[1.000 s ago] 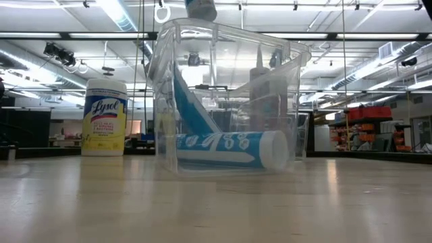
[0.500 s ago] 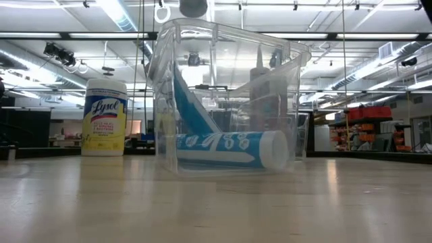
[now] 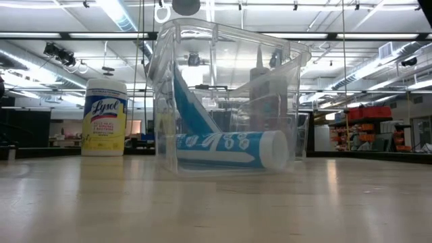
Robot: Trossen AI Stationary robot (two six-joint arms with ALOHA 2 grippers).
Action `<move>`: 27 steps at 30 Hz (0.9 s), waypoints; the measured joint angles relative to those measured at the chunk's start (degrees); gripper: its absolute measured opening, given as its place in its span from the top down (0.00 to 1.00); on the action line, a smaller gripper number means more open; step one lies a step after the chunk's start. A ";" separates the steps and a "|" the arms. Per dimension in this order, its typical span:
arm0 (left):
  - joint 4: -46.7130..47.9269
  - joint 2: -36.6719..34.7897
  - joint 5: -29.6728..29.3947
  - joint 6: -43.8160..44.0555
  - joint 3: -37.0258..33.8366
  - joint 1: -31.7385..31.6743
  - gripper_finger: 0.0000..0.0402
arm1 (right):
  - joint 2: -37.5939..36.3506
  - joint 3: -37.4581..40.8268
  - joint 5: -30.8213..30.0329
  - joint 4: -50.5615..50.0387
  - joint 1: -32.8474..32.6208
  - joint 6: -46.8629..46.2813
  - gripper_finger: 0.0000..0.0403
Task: Sort silicone sealant tubes
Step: Adjust the blue sealants in the bottom transparent bin
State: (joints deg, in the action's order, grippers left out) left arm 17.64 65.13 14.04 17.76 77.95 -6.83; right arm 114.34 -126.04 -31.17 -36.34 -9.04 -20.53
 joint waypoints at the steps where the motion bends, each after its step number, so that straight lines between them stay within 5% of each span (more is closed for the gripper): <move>1: -0.87 0.14 0.00 0.02 0.00 0.00 0.15 | 0.00 0.00 0.82 0.09 0.08 -0.10 0.51; 14: -1.17 -0.10 1.23 0.22 0.09 -1.14 0.42 | -0.17 0.20 2.11 -1.17 -0.08 -2.31 0.51; 27: -2.36 -0.26 1.17 1.10 -0.02 -1.70 0.42 | -0.57 0.15 2.85 -2.76 0.06 -3.66 0.51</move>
State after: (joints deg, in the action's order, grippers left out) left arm 15.28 64.87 15.21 18.86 77.93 -8.53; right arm 113.77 -125.89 -28.32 -39.10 -8.97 -24.19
